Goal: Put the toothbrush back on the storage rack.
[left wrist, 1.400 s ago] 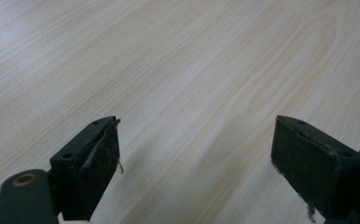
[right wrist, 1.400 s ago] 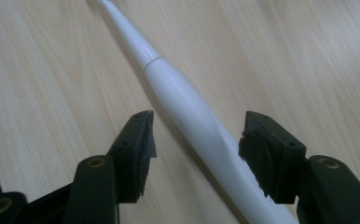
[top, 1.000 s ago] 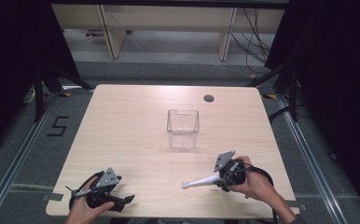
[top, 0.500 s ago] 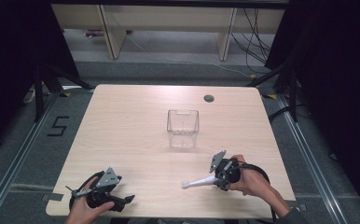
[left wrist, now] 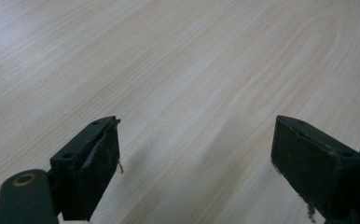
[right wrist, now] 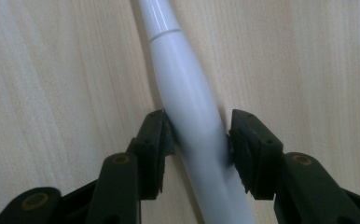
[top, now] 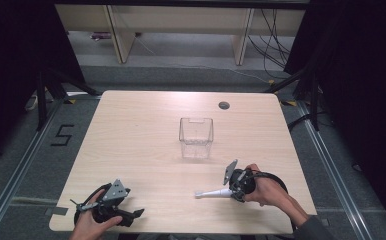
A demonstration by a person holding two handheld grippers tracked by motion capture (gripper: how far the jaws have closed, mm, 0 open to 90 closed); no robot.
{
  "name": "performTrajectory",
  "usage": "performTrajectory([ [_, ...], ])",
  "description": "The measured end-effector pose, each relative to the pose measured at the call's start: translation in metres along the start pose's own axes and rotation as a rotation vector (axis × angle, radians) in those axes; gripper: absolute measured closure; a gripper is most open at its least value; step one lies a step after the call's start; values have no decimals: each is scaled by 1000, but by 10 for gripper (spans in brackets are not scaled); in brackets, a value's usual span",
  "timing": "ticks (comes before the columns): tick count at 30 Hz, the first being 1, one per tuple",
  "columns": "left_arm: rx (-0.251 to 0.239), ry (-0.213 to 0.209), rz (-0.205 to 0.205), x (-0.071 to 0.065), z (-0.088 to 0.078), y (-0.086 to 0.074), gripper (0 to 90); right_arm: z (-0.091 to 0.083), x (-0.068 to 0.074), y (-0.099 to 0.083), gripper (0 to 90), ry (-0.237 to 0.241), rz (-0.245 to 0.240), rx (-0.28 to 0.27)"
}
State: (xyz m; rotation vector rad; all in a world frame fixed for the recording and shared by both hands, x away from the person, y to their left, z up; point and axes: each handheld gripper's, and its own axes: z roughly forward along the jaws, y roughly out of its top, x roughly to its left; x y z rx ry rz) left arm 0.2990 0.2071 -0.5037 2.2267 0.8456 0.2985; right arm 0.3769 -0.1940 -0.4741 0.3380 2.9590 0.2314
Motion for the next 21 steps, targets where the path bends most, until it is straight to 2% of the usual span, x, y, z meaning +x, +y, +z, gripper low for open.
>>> performTrajectory([
  [3,1,0,-1,0,0,0,150,0,0,1,587,4,34,45],
  [4,1,0,0,0,0,0,150,0,0,1,593,9,30,42],
  [5,2,0,2,0,0,0,150,-1,1,2,598,12,52,61],
  [6,1,0,0,0,0,0,150,0,-2,2,601,16,16,52],
  [7,0,0,-1,0,0,0,150,0,-2,3,606,18,9,59],
  [8,0,0,-1,0,0,0,150,0,-1,3,609,22,37,70],
  [9,0,0,0,0,0,0,150,1,-3,3,613,27,10,71],
  [11,0,0,0,0,0,0,150,1,-2,6,620,37,22,91],
  [13,4,-1,5,0,-1,0,150,2,-6,7,629,46,-29,87],
  [14,-1,0,-2,0,0,0,150,2,-4,7,633,46,5,104],
  [15,1,0,0,0,0,0,150,2,-4,8,637,52,-2,105],
  [16,0,-1,0,0,0,0,150,3,-5,9,641,53,-32,104],
  [17,0,-1,-1,0,0,0,150,1,-2,11,645,66,27,131],
  [21,0,-2,-2,0,0,0,150,3,-5,12,650,68,-5,134],
])
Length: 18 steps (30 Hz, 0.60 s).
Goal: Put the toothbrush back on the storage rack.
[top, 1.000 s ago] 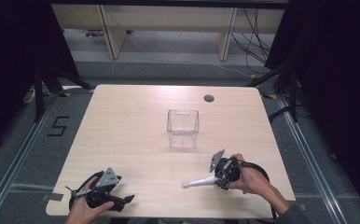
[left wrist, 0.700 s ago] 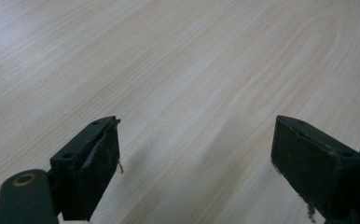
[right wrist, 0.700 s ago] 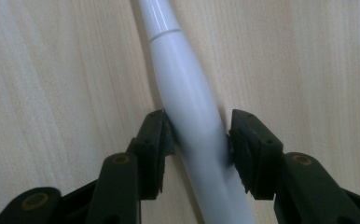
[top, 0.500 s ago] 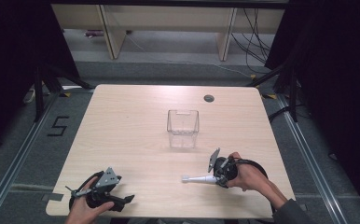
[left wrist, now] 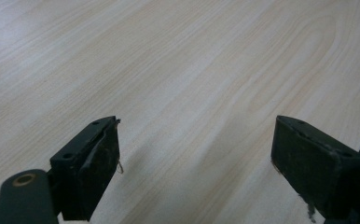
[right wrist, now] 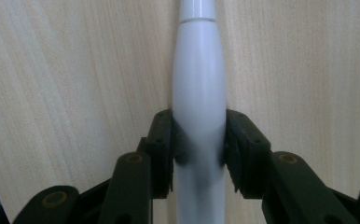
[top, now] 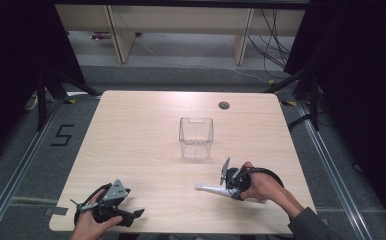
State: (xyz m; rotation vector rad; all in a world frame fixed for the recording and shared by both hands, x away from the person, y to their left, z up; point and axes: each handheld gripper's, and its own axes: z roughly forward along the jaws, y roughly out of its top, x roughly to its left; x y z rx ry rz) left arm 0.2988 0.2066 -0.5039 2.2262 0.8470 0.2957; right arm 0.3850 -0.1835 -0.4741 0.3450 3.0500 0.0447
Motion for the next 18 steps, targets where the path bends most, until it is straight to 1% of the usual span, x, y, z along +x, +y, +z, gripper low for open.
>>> performTrajectory([
  [1,0,0,0,0,0,0,150,-1,2,1,651,12,34,17],
  [2,0,0,1,0,0,0,150,-1,0,2,652,17,10,16],
  [3,0,0,1,0,0,0,150,-1,0,2,653,22,26,20],
  [4,1,0,0,0,0,0,150,0,-1,3,655,19,9,22],
  [6,0,-1,0,0,0,0,150,0,-2,5,657,28,-1,27],
  [7,0,-1,0,0,0,0,150,0,-2,5,658,29,11,34],
  [8,0,-1,0,0,0,0,150,0,-2,5,658,27,6,31],
  [9,-1,-1,-1,0,0,0,150,0,-2,6,659,33,23,39],
  [11,0,-1,1,0,0,0,150,0,-4,6,660,41,7,38],
  [12,0,-1,2,0,0,0,150,1,-4,6,661,43,10,39],
  [15,-2,-4,0,0,0,0,150,0,-3,6,663,43,36,38],
  [16,-2,-3,0,0,0,0,150,0,-2,6,663,47,47,46],
  [17,-1,-3,0,0,0,0,150,0,-3,7,664,48,42,45],
  [18,-1,-3,0,0,0,0,150,1,-5,7,664,42,20,43],
])
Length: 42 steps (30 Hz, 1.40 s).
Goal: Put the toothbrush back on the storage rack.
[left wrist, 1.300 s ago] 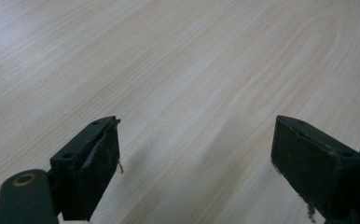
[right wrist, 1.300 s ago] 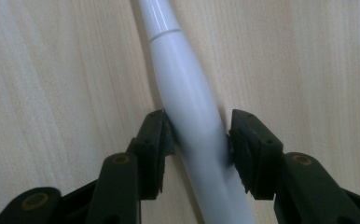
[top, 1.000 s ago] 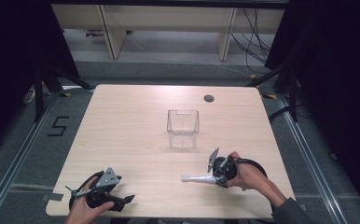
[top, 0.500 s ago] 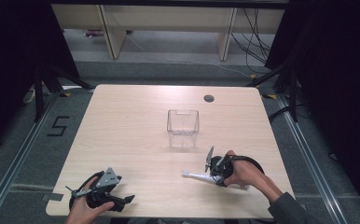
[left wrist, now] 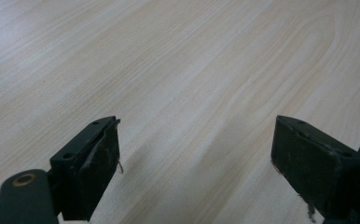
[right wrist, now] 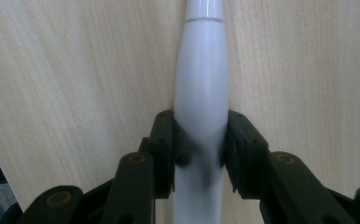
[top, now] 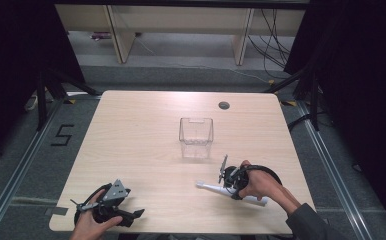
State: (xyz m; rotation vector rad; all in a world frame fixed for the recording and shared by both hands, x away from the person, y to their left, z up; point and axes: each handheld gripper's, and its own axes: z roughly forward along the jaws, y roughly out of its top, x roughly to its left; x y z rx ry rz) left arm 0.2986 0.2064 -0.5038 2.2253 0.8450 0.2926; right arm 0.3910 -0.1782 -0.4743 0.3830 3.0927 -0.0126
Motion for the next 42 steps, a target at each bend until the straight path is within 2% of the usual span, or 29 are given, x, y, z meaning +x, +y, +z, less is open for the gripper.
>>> performTrajectory([
  [2,-1,0,-2,0,0,0,150,-1,2,1,665,14,33,14],
  [3,0,2,-1,0,0,0,150,-1,4,2,665,2,46,25],
  [5,1,2,0,0,0,0,150,0,2,3,665,5,12,20],
  [7,0,-1,0,0,0,0,150,2,2,2,666,26,15,-2],
  [8,-1,1,-1,0,0,0,150,2,4,2,666,30,41,-2],
  [9,1,1,2,1,-1,0,150,1,4,3,666,27,34,1],
  [11,0,2,0,1,0,0,150,-1,5,2,666,-13,29,22],
  [12,2,2,0,1,0,0,150,-2,5,2,667,-5,27,20],
  [15,2,1,0,1,0,0,150,-4,7,-2,667,-25,35,0],
  [17,1,3,1,1,0,0,150,-8,7,-6,667,-38,26,-29],
  [18,1,3,1,1,0,-1,150,-12,8,-9,667,-40,47,-43],
  [19,3,4,2,1,0,-1,150,-14,6,-12,667,-50,12,-76],
  [20,2,4,1,1,0,-1,150,-18,8,-15,667,-59,60,-89],
  [21,1,3,1,1,0,0,150,-22,8,-17,667,-58,63,-98],
  [23,2,4,2,1,0,0,150,-28,6,-24,667,-81,85,-151],
  [24,1,4,1,1,0,0,150,-30,5,-25,667,-73,83,-176],
  [27,-1,6,1,2,0,0,150,-39,0,-32,667,-82,120,-243],
  [28,-5,7,-2,2,0,0,150,-40,-2,-34,667,-87,114,-281],
  [29,-5,6,-3,2,0,0,150,-43,-3,-37,667,-95,131,-331],
  [31,-5,7,-3,2,0,0,150,-46,-3,-41,667,-104,171,-379],
  [34,-3,6,1,2,0,0,150,-48,-7,-45,667,-113,182,-468],
  [36,-3,0,3,1,-1,0,150,-48,-7,-46,667,-116,216,-508],
  [38,-10,9,-6,1,-1,0,150,-46,-9,-47,667,-119,201,-545],
  [41,-7,10,-6,2,-1,0,150,-44,-11,-46,667,-142,220,-566],
  [42,-12,-3,-8,1,0,0,150,-43,-11,-46,667,-136,223,-577],
])
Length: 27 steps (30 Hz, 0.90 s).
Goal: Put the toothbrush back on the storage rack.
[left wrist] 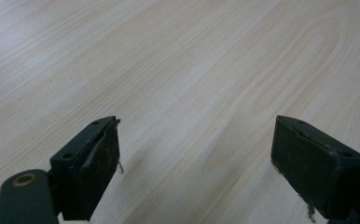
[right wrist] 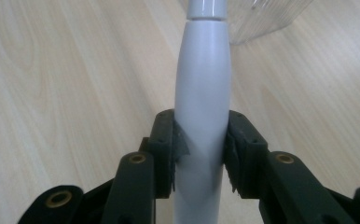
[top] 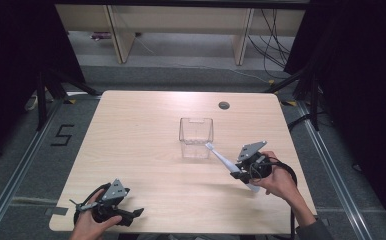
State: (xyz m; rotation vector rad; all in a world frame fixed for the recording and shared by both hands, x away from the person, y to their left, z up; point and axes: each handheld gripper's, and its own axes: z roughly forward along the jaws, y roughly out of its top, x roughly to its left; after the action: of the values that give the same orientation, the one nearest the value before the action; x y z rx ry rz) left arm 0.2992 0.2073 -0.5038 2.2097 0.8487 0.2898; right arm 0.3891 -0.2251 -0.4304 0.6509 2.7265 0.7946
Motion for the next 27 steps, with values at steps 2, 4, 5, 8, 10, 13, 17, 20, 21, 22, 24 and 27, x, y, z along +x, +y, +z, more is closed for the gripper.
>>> performTrajectory([
  [2,5,5,5,0,0,0,150,-1,-2,1,667,-8,-5,-33],
  [4,4,12,6,0,-1,0,150,-3,-1,2,667,-9,8,-43],
  [5,3,12,2,0,-1,0,150,-4,-1,2,667,-6,30,-61],
  [8,2,9,5,0,0,0,150,-6,-5,1,667,-26,26,-104],
  [10,6,8,11,0,-1,0,150,-7,-6,1,667,-38,39,-123],
  [13,0,12,3,0,-1,0,150,-10,-7,-1,667,-53,53,-146],
  [17,3,10,0,0,0,0,150,-16,-13,-3,667,-51,82,-170],
  [20,2,12,8,0,-1,1,150,-18,-16,-2,667,-75,92,-189],
  [21,1,12,6,0,-1,0,150,-19,-17,-1,667,-68,89,-201],
  [22,0,12,2,0,-1,0,150,-21,-18,0,667,-69,93,-214],
  [24,1,12,3,1,0,0,150,-23,-20,2,667,-71,129,-237],
  [27,2,11,1,0,-1,0,150,-21,-25,5,667,-81,128,-267],
])
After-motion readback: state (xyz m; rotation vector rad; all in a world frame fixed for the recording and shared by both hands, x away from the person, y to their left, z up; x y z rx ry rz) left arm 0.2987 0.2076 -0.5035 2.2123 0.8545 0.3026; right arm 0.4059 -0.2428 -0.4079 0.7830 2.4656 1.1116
